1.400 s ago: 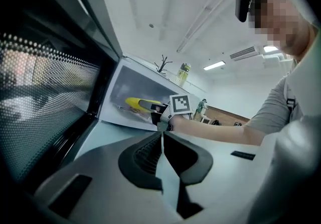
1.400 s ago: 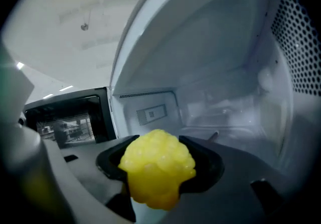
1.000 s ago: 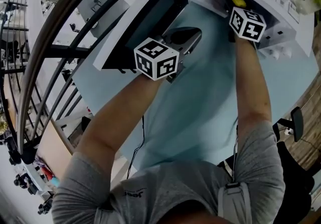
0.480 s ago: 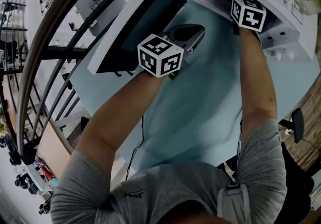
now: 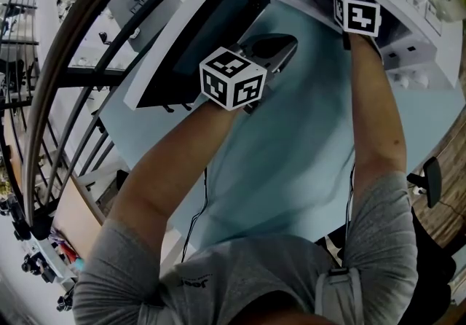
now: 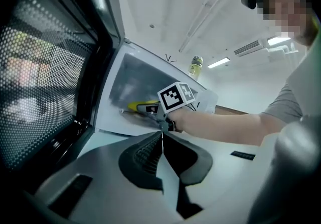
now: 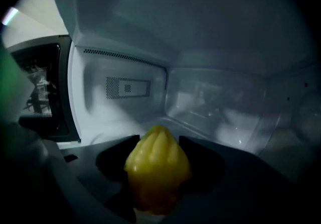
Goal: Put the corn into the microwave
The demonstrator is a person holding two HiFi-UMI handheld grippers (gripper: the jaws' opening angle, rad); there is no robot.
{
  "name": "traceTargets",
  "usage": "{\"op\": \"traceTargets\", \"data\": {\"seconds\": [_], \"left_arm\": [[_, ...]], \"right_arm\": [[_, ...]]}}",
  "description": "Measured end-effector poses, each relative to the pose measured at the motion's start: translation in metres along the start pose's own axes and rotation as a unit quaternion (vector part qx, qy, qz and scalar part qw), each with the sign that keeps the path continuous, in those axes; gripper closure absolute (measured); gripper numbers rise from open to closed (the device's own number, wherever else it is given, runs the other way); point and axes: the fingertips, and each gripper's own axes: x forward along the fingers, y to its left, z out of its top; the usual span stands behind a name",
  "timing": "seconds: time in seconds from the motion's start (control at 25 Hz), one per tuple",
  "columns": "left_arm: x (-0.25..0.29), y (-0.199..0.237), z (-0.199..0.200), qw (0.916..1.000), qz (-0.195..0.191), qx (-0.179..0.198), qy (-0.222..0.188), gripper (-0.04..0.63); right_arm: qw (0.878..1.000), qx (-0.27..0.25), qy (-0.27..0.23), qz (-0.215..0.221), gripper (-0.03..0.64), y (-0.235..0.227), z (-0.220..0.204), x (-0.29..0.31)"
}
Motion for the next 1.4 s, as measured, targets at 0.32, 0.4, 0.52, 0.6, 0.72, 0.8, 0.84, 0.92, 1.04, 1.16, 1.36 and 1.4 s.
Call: {"op": "traceTargets", "data": {"seconds": [0.32,0.4,0.52,0.6,0.72,0.8,0.84,0.92,1.04,1.16,1.36,1.4], "left_arm": [[0.001,-0.001,-0.005,1.0,-0.001,0.002,0.009,0.571],[0.001,-0.003,-0.006,0.9999,-0.003,0.006,0.011,0.571],[0.0,-0.003,-0.004,1.0,-0.002,0.005,0.008,0.571],[-0.001,-0.003,-0.003,1.0,-0.002,0.001,0.006,0.571],[-0.001,-0.006,-0.003,1.0,-0.003,-0.001,0.007,0.571],[-0.002,-0.009,-0.003,1.0,-0.004,0.0,0.009,0.57],[-0.003,-0.01,-0.002,1.0,-0.003,0.002,0.009,0.571],[-0.005,-0.013,0.0,1.0,-0.002,0.003,0.009,0.571],[-0.01,-0.02,0.003,0.9999,-0.002,0.008,0.009,0.571],[-0.018,-0.023,0.009,0.9999,0.005,0.014,0.006,0.571],[-0.035,-0.031,0.019,0.9997,0.019,0.016,0.004,0.571],[-0.038,-0.033,0.021,0.9996,0.022,0.018,0.004,0.571]], "right_arm": [[0.997,-0.012,0.073,0.003,0.357,0.002,-0.025,0.007],[0.997,-0.015,0.075,0.005,0.357,0.003,-0.025,0.007],[0.997,-0.019,0.079,0.011,0.356,0.004,-0.026,0.008],[0.997,-0.015,0.079,0.014,0.347,0.005,-0.026,0.008],[0.997,-0.008,0.074,0.015,0.318,0.004,-0.028,0.003],[0.997,-0.007,0.07,0.015,0.314,0.003,-0.028,-0.002],[0.998,-0.006,0.066,0.015,0.312,0.003,-0.028,-0.004],[0.999,-0.001,0.052,0.015,0.31,0.003,-0.025,-0.011],[1.0,0.004,0.025,0.016,0.308,0.005,-0.017,-0.026],[1.0,0.01,0.009,0.026,0.308,0.012,-0.014,-0.04],[0.998,0.037,-0.014,0.057,0.308,0.028,-0.015,-0.069],[0.997,0.043,-0.016,0.061,0.308,0.031,-0.015,-0.075]]}}
